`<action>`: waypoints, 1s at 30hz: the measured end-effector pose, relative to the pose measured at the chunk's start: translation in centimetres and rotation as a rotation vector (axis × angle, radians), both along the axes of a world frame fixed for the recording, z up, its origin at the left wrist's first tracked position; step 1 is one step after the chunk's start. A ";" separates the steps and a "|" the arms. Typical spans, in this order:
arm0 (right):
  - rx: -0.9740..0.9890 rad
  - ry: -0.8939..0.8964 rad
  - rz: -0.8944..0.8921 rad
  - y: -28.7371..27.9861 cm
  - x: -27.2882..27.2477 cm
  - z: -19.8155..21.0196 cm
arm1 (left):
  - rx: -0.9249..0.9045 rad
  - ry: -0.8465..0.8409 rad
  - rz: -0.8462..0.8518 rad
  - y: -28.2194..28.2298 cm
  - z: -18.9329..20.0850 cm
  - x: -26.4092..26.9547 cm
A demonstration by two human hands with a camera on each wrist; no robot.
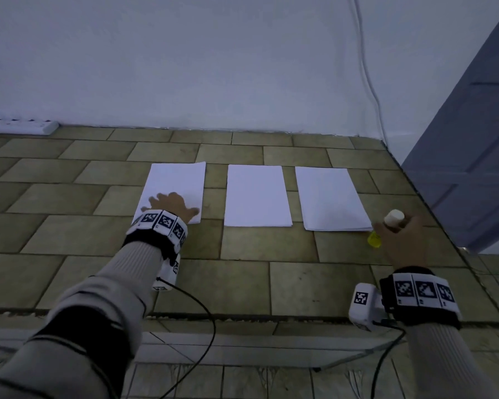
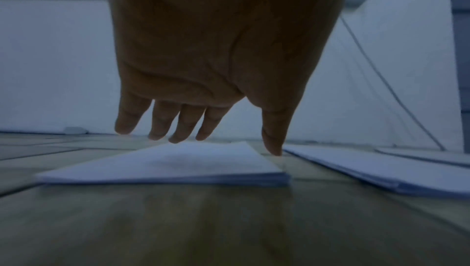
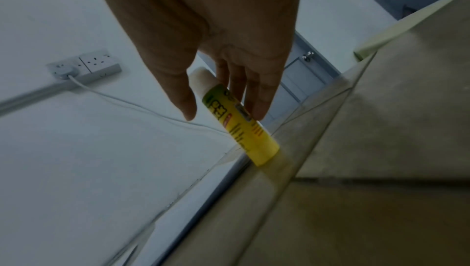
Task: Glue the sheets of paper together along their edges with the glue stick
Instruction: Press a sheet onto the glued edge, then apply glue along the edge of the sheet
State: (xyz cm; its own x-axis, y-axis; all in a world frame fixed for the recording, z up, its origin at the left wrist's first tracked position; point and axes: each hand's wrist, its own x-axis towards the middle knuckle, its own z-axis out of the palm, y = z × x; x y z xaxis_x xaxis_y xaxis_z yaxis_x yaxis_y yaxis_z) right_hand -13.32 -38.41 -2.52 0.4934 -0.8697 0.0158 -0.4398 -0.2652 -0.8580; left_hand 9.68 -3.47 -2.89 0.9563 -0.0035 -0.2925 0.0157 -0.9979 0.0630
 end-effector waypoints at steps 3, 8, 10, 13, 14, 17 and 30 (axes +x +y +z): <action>-0.017 0.038 0.012 0.0 0.1 -0.5 | 0.043 0.048 -0.064 0.0 -1.2 0.3; -0.031 0.066 0.026 0.1 -0.1 -0.5 | -0.002 -0.033 -0.141 0.7 -1.0 -0.3; -0.023 0.067 0.029 0.1 -0.1 -0.4 | -0.034 -0.084 -0.137 1.0 -0.8 -0.6; -0.011 0.083 0.046 0.1 -0.1 -0.4 | -0.142 -0.196 -0.075 1.1 0.0 -1.3; -0.013 0.095 0.054 0.0 -0.1 -0.5 | -0.186 -0.231 -0.056 1.2 0.4 -1.6; -0.018 0.124 0.075 -0.2 -0.4 -0.6 | -0.364 -0.339 -0.106 1.1 1.7 -2.6; 0.016 -0.052 0.355 2.2 -0.4 2.0 | -0.329 -0.002 -1.028 -2.3 0.6 -11.4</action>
State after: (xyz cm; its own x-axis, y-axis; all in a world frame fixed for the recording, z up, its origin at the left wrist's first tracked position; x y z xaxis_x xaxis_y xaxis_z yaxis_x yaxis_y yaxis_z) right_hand -13.77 -36.22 -0.50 0.7640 -0.6442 0.0361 -0.2787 -0.3799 -0.8821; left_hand -1.72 -5.75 -2.26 0.4505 -0.8834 -0.1294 -0.8206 -0.4668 0.3296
